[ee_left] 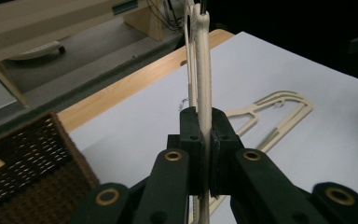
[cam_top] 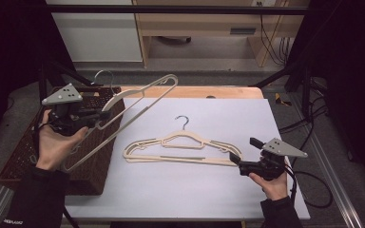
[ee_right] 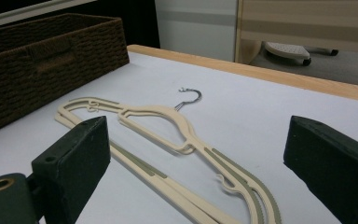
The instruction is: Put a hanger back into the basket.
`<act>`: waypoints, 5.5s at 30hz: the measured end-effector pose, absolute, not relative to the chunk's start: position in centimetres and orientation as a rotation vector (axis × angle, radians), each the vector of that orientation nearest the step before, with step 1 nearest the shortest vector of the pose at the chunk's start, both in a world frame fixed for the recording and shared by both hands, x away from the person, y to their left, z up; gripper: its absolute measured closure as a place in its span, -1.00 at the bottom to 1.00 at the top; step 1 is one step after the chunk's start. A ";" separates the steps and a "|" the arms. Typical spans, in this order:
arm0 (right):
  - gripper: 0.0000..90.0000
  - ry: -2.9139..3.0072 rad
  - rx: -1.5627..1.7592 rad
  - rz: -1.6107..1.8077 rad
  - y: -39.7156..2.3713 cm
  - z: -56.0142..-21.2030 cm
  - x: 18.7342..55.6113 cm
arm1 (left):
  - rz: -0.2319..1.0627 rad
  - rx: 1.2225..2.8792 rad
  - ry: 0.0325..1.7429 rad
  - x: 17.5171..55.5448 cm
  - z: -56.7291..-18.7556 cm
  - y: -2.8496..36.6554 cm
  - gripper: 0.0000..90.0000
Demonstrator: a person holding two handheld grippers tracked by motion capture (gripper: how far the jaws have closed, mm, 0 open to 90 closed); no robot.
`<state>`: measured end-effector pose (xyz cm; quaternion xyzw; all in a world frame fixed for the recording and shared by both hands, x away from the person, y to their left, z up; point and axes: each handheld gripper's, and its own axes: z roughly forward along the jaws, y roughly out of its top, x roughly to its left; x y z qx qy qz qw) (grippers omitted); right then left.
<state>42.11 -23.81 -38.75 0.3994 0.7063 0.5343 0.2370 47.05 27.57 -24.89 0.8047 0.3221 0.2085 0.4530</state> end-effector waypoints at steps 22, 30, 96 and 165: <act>-0.85 1.942 1.118 1.448 -24.0 -39.0 42.3 | 0.581 1.919 0.951 50.2 -27.8 37.2 0.92; -0.85 1.940 1.122 1.446 -24.0 -39.0 42.3 | 0.590 1.918 1.012 50.5 -29.2 40.1 0.92; -0.86 1.964 1.121 1.436 -23.7 -39.4 42.6 | 0.646 1.691 0.993 44.4 -31.5 35.1 -0.75; 0.65 2.483 1.100 1.013 -19.1 -47.2 52.4 | 0.396 1.899 0.830 43.5 -41.0 21.5 -0.82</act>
